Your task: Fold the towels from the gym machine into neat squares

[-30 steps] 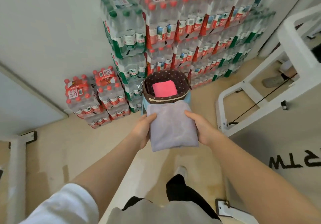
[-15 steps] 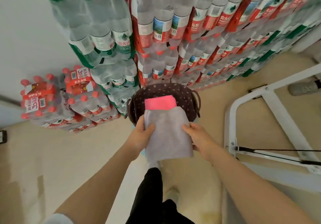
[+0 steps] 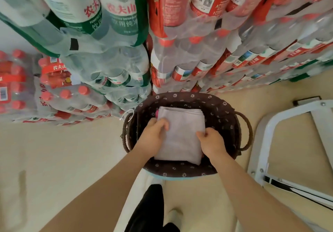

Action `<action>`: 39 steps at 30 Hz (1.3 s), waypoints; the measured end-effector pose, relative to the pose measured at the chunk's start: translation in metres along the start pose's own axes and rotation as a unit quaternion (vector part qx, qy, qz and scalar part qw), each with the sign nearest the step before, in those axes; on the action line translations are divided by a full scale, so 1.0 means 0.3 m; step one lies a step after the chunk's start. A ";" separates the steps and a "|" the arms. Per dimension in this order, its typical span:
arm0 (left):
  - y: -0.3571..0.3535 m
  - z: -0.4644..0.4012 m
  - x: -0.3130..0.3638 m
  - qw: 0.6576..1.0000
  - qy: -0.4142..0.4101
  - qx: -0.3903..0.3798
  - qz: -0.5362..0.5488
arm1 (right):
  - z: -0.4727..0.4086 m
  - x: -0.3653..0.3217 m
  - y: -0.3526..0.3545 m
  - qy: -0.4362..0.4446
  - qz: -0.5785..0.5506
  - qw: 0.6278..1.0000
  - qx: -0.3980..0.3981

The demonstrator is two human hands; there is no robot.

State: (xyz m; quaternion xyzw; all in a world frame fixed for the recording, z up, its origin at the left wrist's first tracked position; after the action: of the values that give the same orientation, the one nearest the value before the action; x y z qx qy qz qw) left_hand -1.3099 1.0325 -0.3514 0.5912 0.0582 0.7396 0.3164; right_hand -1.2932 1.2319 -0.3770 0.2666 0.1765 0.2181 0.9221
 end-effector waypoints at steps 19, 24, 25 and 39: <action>0.258 0.827 0.262 0.985 0.133 0.051 -0.093 | 0.834 0.002 0.024 0.277 0.205 0.937 -0.050; 0.252 1.331 0.250 0.962 0.193 0.179 0.067 | 1.216 0.081 -0.226 0.324 0.289 0.884 -0.171; 0.250 1.438 0.233 0.955 0.208 0.199 0.076 | 1.298 0.096 -0.275 0.338 0.311 0.869 -0.182; 0.259 3.073 0.011 0.807 0.348 0.469 0.088 | 2.371 0.598 -1.182 0.413 0.448 0.724 -0.323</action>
State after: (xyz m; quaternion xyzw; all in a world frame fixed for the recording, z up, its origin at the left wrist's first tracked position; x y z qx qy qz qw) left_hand -0.5011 0.7072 -0.0416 0.3729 0.4518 0.8034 -0.1071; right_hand -0.7186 0.7555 -0.0504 -0.1159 0.3193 0.7379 0.5833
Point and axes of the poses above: each hand's wrist, its own z-axis away from the middle knuckle, its own y-axis out of the back of the hand, x = y × z, the point moved 10 cm from there along -z, towards the middle knuckle, and after that the axes turned 15 degrees about -y, right-handed, at the moved point
